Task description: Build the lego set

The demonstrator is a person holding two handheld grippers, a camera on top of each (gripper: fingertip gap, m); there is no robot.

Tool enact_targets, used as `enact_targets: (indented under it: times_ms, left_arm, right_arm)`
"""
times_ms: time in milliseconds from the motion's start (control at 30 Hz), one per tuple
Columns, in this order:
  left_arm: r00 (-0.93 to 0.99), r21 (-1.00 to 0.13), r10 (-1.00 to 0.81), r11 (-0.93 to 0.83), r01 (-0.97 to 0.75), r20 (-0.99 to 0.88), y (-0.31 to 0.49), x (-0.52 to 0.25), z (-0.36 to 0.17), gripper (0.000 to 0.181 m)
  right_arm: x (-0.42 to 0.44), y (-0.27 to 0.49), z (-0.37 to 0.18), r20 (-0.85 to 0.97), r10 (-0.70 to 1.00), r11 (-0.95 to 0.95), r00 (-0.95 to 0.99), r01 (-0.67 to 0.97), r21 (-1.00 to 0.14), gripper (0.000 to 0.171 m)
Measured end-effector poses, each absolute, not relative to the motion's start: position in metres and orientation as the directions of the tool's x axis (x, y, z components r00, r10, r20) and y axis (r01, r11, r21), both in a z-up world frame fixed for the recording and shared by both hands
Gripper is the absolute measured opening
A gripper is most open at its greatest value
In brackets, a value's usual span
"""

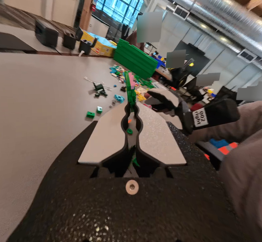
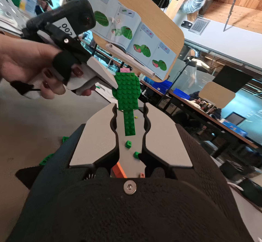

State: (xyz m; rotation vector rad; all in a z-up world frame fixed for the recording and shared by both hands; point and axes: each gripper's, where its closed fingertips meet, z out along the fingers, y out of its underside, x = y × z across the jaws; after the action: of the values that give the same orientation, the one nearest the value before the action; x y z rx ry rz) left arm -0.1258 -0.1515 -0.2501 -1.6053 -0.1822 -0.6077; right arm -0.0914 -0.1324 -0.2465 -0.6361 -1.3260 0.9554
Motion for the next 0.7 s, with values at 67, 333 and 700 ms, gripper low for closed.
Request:
enact_targets:
  times_ms: [67,333,700]
  left_arm:
    - [0.806,-0.844,-0.25,-0.169,0.51,0.537,-0.15,-0.119,-0.25,0.005]
    - [0.722,-0.746,-0.197,-0.242,0.62,0.663,-0.144,-0.11,-0.26,0.005]
    - [0.793,-0.796,-0.139,-0.242,0.554,0.594,-0.137,-0.098,-0.265,0.005]
  right_arm:
    - [-0.094,-0.131,-0.249,0.529,0.849,0.518,-0.009,-0.185,-0.835,0.04]
    - [-0.107,-0.123,-0.268,0.643,0.765,0.643,0.015,-0.025,-0.765,0.056]
    - [-0.112,-0.112,-0.28,0.622,0.783,0.618,0.013,0.097,-0.78,0.032]
